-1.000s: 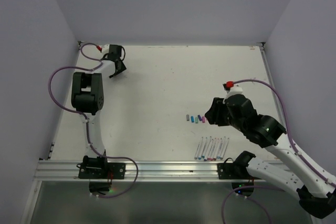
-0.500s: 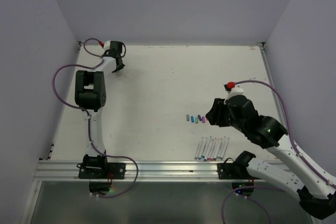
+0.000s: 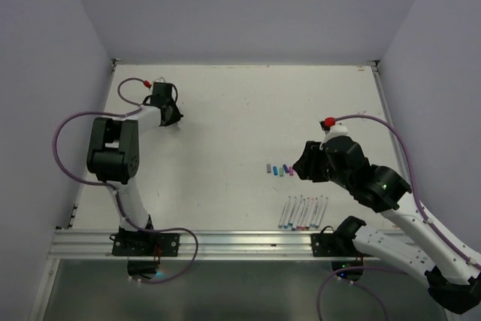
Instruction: Open the pen caps
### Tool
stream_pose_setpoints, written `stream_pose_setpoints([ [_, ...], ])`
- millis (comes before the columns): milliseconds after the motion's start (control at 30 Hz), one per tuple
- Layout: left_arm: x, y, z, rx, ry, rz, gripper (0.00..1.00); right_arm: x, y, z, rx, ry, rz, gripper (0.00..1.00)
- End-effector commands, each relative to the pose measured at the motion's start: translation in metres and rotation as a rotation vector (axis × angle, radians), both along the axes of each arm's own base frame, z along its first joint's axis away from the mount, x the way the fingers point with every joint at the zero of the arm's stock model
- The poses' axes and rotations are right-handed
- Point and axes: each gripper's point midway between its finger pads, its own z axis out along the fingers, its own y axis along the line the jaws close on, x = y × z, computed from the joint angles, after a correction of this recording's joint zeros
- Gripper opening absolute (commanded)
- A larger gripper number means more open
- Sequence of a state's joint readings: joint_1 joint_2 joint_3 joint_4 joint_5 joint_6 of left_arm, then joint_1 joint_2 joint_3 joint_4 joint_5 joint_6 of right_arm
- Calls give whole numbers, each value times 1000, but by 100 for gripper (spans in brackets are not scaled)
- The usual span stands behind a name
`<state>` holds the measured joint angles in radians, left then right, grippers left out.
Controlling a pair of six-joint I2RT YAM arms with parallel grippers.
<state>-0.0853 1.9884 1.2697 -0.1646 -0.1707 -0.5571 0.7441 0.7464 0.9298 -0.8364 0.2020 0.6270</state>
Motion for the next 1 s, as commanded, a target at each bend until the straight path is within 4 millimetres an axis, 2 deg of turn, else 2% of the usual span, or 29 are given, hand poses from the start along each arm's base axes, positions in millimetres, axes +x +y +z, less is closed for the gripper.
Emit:
stream_pose_setpoints([
  [0,-34,-67,44,-194,-130,-179,0,1,13,3,51,13,25,47],
  [33,-44,-95,55,-263,-161,-243,0,1,16,2,58,19,39,47],
  [100,-68,-121,76,-341,-224,-321,0,1,21,0,67,27,52,47],
  [133,-82,-143,84,-380,-236,-375,0,3,26,-4,73,32,62,47],
  [167,-96,-152,84,-402,-243,-406,0,0,32,-6,90,48,87,47],
  [200,-112,-171,104,-436,-284,-468,0,3,37,-11,101,53,96,47],
  [233,-123,-179,110,-455,-301,-503,0,-1,46,-14,125,76,133,47],
  [267,-139,-184,104,-477,-302,-530,0,-2,53,-14,149,83,155,47],
  [300,-158,-199,121,-539,-333,-593,0,1,62,-20,171,84,180,47],
  [333,-171,-204,124,-573,-343,-625,0,0,69,-21,193,90,202,47],
  [367,-187,-207,117,-608,-350,-653,0,-2,76,-23,218,105,229,47],
  [400,-205,-216,127,-664,-365,-697,0,-2,80,-30,225,116,237,47],
  [433,-216,-219,126,-685,-362,-712,0,4,87,-24,256,84,247,47],
  [533,-248,-223,124,-735,-381,-743,0,12,108,-25,322,59,299,46],
  [567,-260,-224,123,-740,-385,-750,0,8,115,-28,350,69,335,46],
  [600,-264,-224,122,-737,-382,-752,0,16,125,-18,393,20,355,46],
  [633,-269,-223,118,-732,-364,-752,0,17,131,-17,418,24,367,45],
  [667,-274,-225,123,-737,-376,-762,0,19,138,-29,419,58,380,45],
  [700,-275,-225,124,-741,-378,-761,0,21,148,-19,465,28,418,44],
  [733,-277,-226,125,-745,-380,-763,0,23,154,-18,489,31,426,43],
  [767,-279,-227,128,-748,-387,-768,0,24,159,-28,495,56,431,43],
  [800,-280,-227,128,-748,-385,-767,0,29,165,-20,529,22,443,42],
  [967,-285,-230,129,-756,-374,-768,0,47,173,-32,529,28,392,43],
])
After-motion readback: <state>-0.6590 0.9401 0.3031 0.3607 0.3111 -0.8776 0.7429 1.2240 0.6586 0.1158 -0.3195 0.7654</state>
